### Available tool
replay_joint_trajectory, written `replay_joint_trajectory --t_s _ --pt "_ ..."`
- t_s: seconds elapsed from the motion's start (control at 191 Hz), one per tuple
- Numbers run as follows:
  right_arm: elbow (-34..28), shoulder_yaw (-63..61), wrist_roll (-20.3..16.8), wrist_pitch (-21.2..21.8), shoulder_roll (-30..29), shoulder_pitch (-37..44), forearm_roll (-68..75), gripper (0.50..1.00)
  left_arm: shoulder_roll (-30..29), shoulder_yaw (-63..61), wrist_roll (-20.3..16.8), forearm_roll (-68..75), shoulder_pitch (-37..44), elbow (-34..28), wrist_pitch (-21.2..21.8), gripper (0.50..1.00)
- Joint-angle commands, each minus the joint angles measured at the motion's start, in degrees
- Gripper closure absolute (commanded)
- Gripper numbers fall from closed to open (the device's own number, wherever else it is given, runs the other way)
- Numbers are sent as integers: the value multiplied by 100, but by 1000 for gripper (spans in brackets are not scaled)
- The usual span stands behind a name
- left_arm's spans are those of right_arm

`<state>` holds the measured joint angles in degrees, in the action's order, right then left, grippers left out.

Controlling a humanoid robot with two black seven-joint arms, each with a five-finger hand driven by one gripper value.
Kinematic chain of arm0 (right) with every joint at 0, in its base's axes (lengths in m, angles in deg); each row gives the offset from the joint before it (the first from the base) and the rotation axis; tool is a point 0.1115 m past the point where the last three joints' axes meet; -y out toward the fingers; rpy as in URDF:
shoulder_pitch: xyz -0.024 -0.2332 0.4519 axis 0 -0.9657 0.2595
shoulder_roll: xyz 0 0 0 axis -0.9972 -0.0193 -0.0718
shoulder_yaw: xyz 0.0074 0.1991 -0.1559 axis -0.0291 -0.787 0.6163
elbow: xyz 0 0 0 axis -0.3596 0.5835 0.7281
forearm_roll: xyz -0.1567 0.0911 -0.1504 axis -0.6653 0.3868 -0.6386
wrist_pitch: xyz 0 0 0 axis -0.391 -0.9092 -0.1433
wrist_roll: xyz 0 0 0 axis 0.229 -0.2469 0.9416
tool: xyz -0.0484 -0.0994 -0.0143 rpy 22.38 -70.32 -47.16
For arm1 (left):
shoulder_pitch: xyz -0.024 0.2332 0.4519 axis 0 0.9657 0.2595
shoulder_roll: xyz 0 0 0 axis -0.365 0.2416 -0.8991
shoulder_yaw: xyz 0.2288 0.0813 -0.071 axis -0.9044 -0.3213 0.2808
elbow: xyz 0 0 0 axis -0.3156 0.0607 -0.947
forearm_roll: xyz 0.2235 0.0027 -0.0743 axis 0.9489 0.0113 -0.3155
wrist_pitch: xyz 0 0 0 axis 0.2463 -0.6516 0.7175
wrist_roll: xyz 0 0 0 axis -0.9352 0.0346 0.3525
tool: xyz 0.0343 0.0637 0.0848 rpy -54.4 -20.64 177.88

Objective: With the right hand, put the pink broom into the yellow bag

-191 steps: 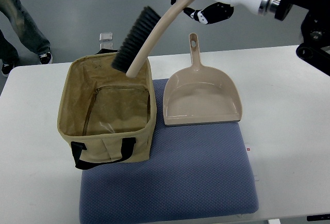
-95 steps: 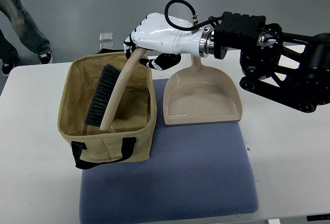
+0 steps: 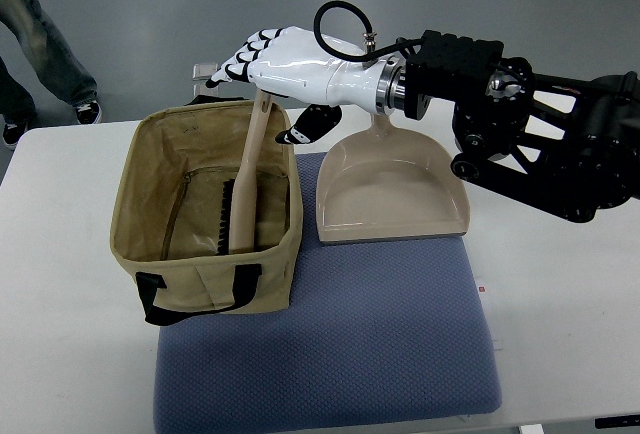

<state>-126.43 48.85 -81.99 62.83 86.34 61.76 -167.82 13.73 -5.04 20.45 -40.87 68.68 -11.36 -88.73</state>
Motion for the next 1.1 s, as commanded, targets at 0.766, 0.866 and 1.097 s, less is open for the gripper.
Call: replay_joint_trajectory --t_s 0.766,0.866,1.097 --pt "366 -4123 -503 -946 -61 -3719 2965 640 0 0 -1 -1 0 0 0 500" --pt "419 -4615 -503 -981 -430 -4097 3264 638 0 0 -1 8 0 0 0 500" --pt "454 -5749 -503 -964 -1476 -4800 3458 599 0 0 -1 -1 0 0 0 500"
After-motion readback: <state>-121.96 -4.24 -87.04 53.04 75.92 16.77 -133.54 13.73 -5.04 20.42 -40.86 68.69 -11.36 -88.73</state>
